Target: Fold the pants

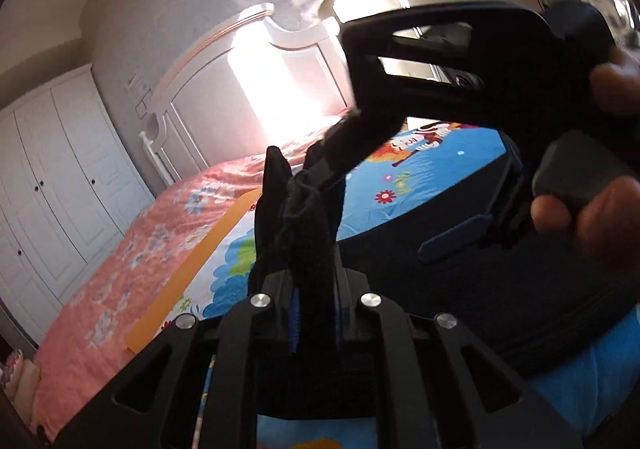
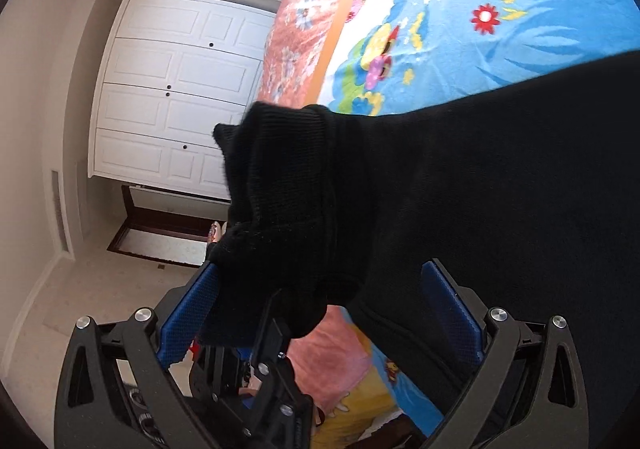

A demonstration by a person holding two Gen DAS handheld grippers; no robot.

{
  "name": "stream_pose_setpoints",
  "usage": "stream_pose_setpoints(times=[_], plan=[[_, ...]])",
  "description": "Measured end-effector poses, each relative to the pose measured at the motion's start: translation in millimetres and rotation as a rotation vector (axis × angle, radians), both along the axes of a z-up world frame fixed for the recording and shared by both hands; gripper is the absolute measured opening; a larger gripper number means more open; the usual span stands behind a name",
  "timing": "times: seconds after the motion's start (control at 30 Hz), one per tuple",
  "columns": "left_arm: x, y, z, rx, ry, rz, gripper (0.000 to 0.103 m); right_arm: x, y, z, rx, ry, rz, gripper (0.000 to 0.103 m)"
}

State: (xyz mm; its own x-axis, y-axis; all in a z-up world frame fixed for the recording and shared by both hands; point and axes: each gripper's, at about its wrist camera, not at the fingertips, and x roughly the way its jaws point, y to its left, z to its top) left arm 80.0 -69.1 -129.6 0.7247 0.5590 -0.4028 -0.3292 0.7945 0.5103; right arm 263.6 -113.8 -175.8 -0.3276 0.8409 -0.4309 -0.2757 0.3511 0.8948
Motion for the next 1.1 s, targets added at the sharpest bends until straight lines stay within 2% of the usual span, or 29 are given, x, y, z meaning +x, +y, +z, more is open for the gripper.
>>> stream_pose_setpoints(times=[0.03,0.07,0.1,0.17,0.23,0.37,0.43,0.5,0.53,0.63,0.67,0.77,0.93,1.1], plan=[[7.1,-10.1,-14.1,0.021,0.035,-0.001,0.011,2.7,-8.6,-11.1,-0.007,0.039,-0.021,0.098],[12.4,-14.4,-25.7,0.007,0.066,-0.011,0.011,4.7,-13.6,-18.4,-0.014,0.067,-0.032,0.098],[16.6,-16.2,-37.2,0.008,0.093,-0.011,0.011,4.8,-16.6,-22.4,-0.016,0.073,-0.035,0.098],[19.2,-21.0,-50.7,0.06,0.116,-0.006,0.011,2.4,-15.0,-21.5,-0.007,0.063,-0.018,0.098],[17.5,-19.8,-51.7,0.058,0.117,-0.008,0.011,0.1,-7.3,-17.2,0.022,0.07,0.0,0.098],[17.4,-20.8,-48.1,0.109,0.118,-0.017,0.011,-1.9,13.4,-13.1,0.026,0.052,0.035,0.098],[16.6,-23.7,-47.5,0.136,0.115,-0.028,0.011,-2.7,19.7,-15.5,0.006,0.029,0.058,0.088],[14.7,-26.5,-49.7,0.161,0.119,-0.043,0.011,-1.0,25.3,-16.1,-0.001,0.025,0.086,0.064],[14.2,-29.8,-52.6,0.194,0.125,-0.058,0.011,-1.3,28.2,-15.6,-0.01,0.009,0.117,0.058],[13.6,-36.1,-54.9,0.212,0.13,-0.107,0.011,-4.1,20.3,-16.7,-0.052,-0.036,0.159,0.054],[15.1,-38.3,-54.6,0.225,0.128,-0.115,0.011,-3.2,16.3,-13.9,-0.056,-0.055,0.152,0.044],[20.8,-44.9,-49.8,0.231,0.103,-0.131,0.011,8.0,-6.7,-1.3,-0.027,-0.072,0.128,0.034],[39.7,-76.6,-39.0,0.235,0.045,-0.201,0.011,31.0,-68.5,14.1,-0.027,-0.144,0.061,0.03],[66.0,-114.8,-48.7,0.217,0.045,-0.309,0.011,51.7,-130.9,-6.7,-0.07,-0.126,-0.032,0.03]])
